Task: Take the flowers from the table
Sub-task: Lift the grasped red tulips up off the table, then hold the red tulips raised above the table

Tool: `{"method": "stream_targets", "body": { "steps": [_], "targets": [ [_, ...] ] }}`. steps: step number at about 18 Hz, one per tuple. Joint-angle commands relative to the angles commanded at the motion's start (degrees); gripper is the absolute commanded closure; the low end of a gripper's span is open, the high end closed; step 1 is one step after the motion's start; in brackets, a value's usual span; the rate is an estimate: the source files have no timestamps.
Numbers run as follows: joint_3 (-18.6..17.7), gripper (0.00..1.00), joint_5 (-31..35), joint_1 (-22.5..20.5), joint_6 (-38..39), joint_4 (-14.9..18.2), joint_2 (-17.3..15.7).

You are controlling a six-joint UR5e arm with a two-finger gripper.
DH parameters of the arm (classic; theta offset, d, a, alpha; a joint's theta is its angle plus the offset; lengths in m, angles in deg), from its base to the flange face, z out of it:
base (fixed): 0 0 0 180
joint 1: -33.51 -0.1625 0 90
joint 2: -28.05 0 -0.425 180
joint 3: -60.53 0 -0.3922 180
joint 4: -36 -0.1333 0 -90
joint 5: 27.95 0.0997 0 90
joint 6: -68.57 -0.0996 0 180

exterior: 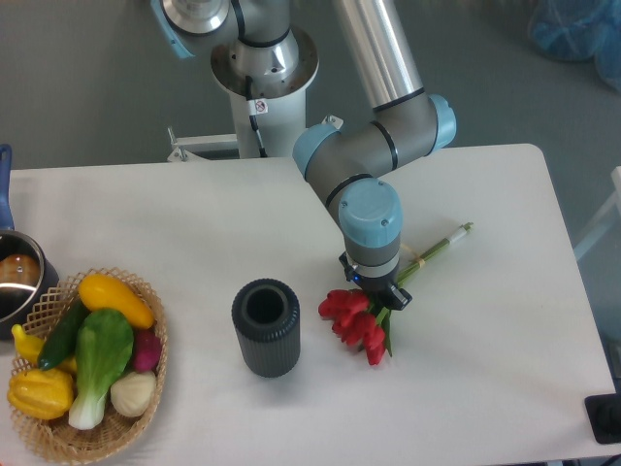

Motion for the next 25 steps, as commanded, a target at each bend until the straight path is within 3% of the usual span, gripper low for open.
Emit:
{"method": "stream_targets", "body": {
  "steps": [3, 7, 25],
  "targets": [
    [2.3, 1.00, -0.3, -2.7, -0.7, 1.4, -3.0],
    [7.6, 1.00, -0.5, -4.8, -0.8, 10.6, -3.3],
    [7.6, 1.00, -1.4, -4.8, -0.7, 10.6, -3.3]
  ]
}}
